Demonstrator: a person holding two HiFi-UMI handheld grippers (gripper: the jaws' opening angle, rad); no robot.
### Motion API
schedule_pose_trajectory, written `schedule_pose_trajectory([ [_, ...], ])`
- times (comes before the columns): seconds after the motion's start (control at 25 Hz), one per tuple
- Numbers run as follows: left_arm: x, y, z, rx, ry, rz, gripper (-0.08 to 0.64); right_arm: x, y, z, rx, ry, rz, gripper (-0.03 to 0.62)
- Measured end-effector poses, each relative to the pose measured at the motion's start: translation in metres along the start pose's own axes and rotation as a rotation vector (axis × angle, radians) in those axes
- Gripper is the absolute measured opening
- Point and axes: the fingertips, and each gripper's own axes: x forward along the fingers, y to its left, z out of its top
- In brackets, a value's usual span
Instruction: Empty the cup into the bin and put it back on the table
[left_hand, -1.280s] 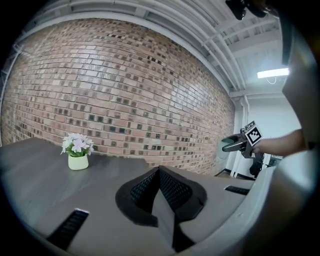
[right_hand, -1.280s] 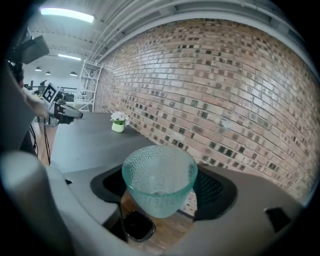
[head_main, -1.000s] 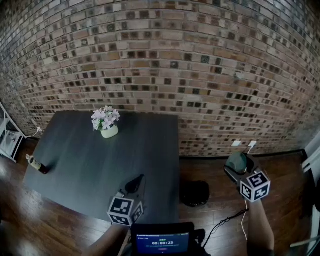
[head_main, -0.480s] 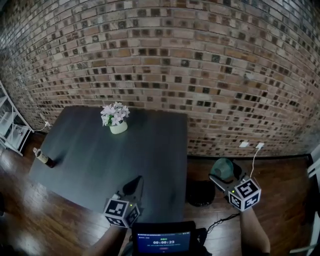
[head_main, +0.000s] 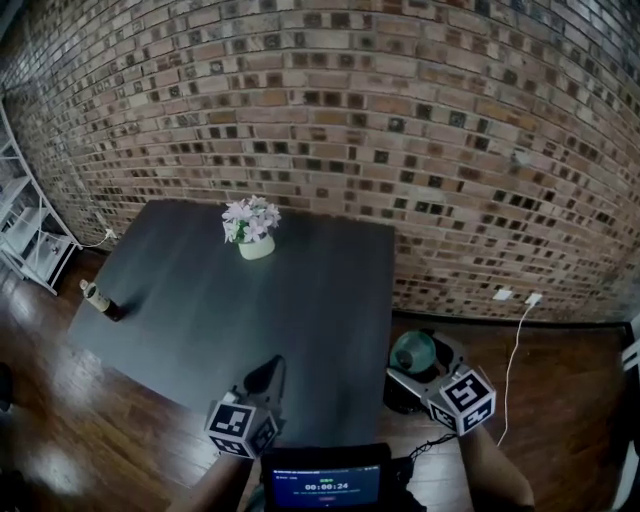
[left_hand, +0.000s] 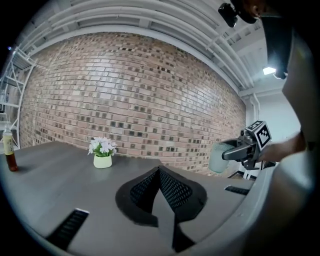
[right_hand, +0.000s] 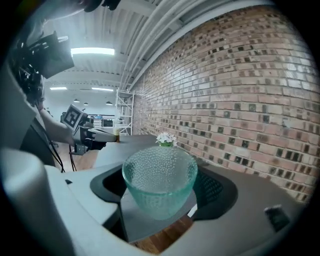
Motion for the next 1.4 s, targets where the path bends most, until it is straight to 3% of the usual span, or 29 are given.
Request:
schedule_pose_trajectory([
  [0.44,-0.024,0.016,-0.022,-0.018,0.043,0.059,0.000,0.050,0.049,-0.009,0.003,-0.065,0.136,0.394],
  [1.4,-0.037,0.022,-0.109,-0.071,0.139,0.096,0.000,0.126,0.132,-0.108,0.014,0.056,0.303,0.394],
])
